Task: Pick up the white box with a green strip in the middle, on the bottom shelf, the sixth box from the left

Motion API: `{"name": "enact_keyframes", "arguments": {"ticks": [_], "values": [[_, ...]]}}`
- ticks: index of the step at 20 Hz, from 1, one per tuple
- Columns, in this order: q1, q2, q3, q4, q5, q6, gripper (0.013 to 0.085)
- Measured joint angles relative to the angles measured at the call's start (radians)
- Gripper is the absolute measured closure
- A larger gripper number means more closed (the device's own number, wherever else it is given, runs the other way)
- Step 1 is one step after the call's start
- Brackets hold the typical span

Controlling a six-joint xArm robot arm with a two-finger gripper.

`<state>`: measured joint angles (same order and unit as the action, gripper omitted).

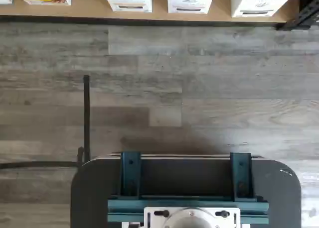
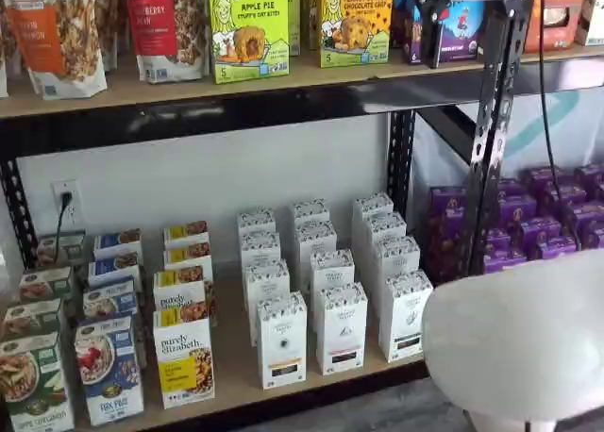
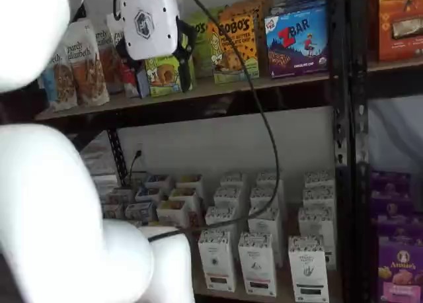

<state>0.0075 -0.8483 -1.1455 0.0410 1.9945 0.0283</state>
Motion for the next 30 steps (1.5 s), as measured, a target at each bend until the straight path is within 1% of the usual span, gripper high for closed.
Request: {"name": "enact_keyframes", "arguments": {"ticks": [1, 2, 4, 6, 11, 13, 18, 20, 22, 23, 25, 27, 29, 30], "values": [[-0.016, 0.008, -0.007, 0.017, 0.014, -0.007, 0.0130], [-0.041, 0.020, -0.017, 0.045, 0.036, -0.017, 0.0130], [-0.059, 0.025, -0.020, 0.067, 0.048, -0.027, 0.0130], [-0.061, 0.024, -0.017, 0.069, 0.047, -0.028, 0.0130], [-0.032, 0.010, 0.016, 0.033, 0.015, -0.019, 0.0130], [-0.029, -0.019, 0.067, 0.020, -0.045, -0.023, 0.0130], [-0.073, -0.049, 0.205, 0.032, -0.146, -0.066, 0.0130], [-0.087, -0.067, 0.270, 0.036, -0.200, -0.082, 0.0130], [-0.108, -0.086, 0.348, 0.050, -0.269, -0.105, 0.0130], [-0.109, -0.092, 0.382, 0.048, -0.300, -0.109, 0.0130], [-0.104, -0.115, 0.466, 0.034, -0.390, -0.112, 0.0130], [-0.116, -0.128, 0.540, 0.047, -0.469, -0.129, 0.0130], [-0.121, -0.118, 0.583, 0.055, -0.509, -0.137, 0.0130], [-0.114, -0.106, 0.598, 0.046, -0.521, -0.131, 0.0130]]}}
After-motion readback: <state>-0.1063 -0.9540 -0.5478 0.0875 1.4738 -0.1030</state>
